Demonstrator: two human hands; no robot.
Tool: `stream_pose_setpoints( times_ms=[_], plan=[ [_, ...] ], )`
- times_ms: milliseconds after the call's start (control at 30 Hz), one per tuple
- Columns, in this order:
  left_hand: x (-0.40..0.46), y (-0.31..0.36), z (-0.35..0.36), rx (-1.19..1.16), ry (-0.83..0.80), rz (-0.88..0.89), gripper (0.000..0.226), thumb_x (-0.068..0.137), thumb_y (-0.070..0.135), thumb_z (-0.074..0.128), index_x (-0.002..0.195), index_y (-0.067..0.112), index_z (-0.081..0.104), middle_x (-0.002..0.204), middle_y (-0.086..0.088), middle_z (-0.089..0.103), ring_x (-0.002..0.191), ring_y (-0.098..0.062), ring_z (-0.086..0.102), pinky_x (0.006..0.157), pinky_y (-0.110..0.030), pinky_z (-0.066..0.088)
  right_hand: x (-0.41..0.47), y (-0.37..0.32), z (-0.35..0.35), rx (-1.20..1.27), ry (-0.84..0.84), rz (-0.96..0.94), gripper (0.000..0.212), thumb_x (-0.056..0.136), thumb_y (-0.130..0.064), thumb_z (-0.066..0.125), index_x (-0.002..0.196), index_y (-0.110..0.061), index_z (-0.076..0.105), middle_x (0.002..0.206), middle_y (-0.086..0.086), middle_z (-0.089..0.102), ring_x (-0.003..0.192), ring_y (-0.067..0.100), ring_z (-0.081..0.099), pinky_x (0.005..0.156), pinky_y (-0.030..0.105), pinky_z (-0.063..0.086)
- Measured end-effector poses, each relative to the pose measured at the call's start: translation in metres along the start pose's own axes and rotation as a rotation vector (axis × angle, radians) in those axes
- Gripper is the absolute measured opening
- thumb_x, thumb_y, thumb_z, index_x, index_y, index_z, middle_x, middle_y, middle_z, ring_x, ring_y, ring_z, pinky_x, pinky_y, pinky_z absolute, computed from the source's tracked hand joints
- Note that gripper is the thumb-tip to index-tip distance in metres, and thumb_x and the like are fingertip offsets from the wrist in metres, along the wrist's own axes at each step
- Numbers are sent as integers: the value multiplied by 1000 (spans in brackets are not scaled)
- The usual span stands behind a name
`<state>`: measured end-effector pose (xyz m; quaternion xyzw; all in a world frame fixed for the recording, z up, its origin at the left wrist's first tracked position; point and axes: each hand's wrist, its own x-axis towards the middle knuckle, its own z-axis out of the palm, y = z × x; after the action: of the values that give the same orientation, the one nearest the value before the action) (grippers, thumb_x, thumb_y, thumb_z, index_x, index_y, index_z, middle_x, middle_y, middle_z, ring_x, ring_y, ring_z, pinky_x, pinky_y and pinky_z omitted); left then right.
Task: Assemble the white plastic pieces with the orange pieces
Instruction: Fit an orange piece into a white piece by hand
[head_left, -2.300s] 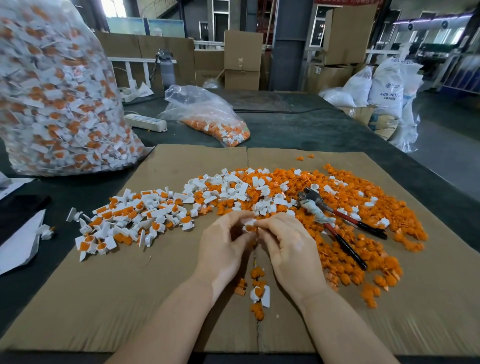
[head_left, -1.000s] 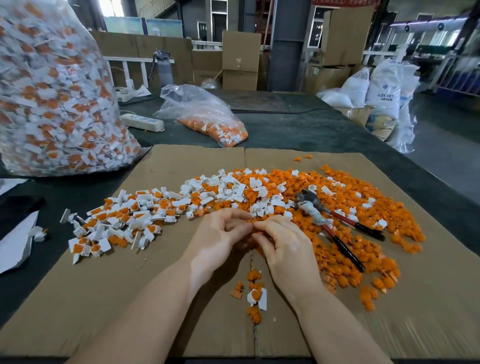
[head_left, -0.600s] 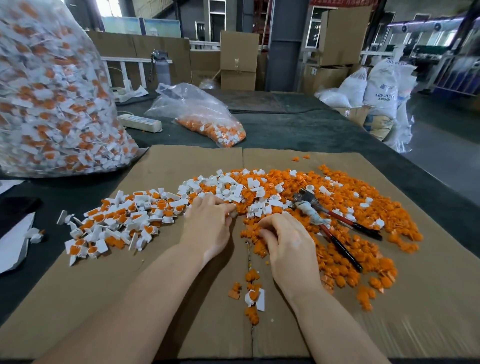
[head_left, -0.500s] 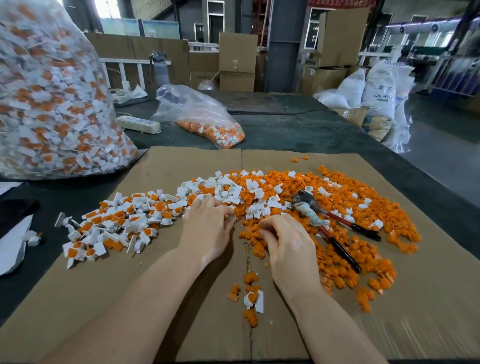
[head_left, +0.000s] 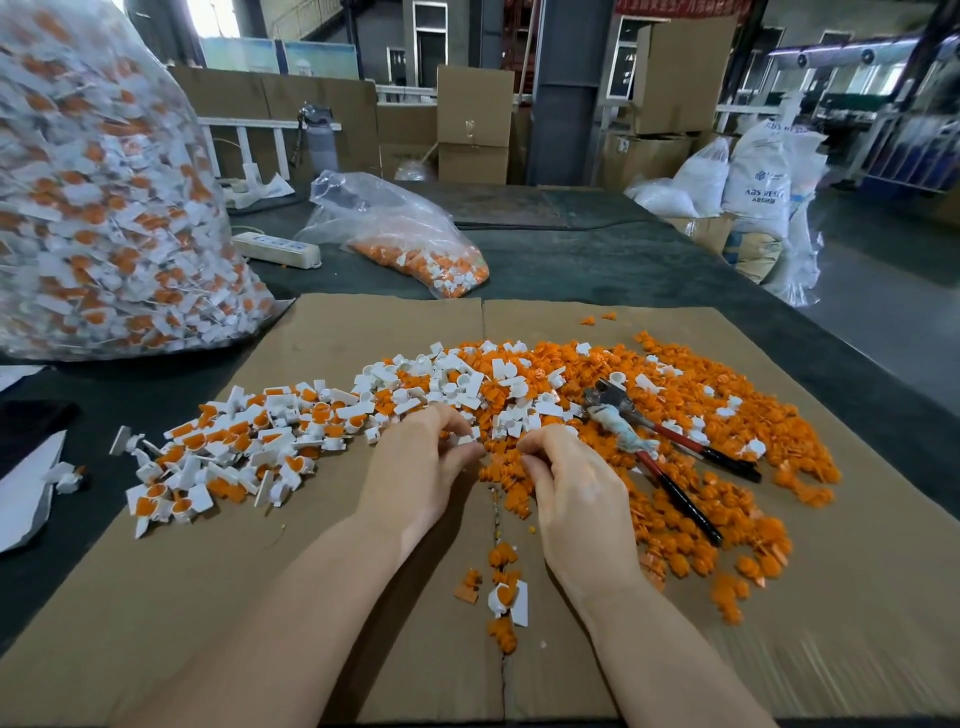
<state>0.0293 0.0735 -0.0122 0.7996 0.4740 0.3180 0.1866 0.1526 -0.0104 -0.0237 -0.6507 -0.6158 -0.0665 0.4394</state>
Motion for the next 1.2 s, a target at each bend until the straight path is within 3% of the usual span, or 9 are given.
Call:
stream_pose_setpoints(
  times_ms=[267,400,567,800,867,933,1033,1200],
  plan=[
    [-12,11,3,-406,-46,-131,4,82,26,69,81,29,66,80,12,67,75,-3,62,68,-15,49,0,0,0,5,12,-12,9,87,-3,62,94,-9,65,86,1,65,83,12,60,72,23,51],
    [-15,9,6,-398,-16,-121,20,84,19,68,103,24,67,93,8,66,82,-1,59,68,-6,44,0,0,1,7,23,6,13,85,-5,65,98,-7,67,89,3,68,86,13,63,76,20,49],
    [-18,10,5,-358,17,-75,15,86,14,64,89,27,68,94,5,53,83,1,48,68,-1,34,0,-1,-1,4,35,1,8,85,-5,65,91,-7,68,85,2,66,83,14,62,73,23,51],
    [-22,12,4,-517,-12,-143,11,88,25,62,87,34,68,87,17,68,85,-1,61,77,-15,46,1,-1,-2,27,30,4,11,87,-5,62,96,-7,68,89,3,64,86,15,59,76,29,52],
    [-23,11,3,-521,-1,-154,8,87,27,64,87,33,69,84,17,68,82,1,62,75,-11,45,0,-1,-3,56,29,36,14,88,-5,61,100,-6,68,91,3,66,88,15,60,79,29,52],
    [-22,10,3,-504,2,-156,11,85,20,66,92,29,70,86,14,67,82,2,61,71,-4,43,0,-1,-4,90,28,79,14,88,-7,61,100,-7,68,91,2,66,88,13,60,79,26,52],
    [-22,9,2,-512,-3,-176,22,85,16,67,104,26,68,85,10,66,78,0,60,68,-4,44,0,-2,-5,127,15,143,9,88,-13,62,95,-12,68,86,-3,65,81,5,59,74,14,48],
    [-23,10,1,-598,-30,-196,11,87,12,64,97,11,68,78,-2,68,62,-2,63,57,-7,46,0,-1,-4,112,-41,139,9,88,-21,63,87,-14,67,76,-7,62,71,3,56,65,11,44]
  ],
)
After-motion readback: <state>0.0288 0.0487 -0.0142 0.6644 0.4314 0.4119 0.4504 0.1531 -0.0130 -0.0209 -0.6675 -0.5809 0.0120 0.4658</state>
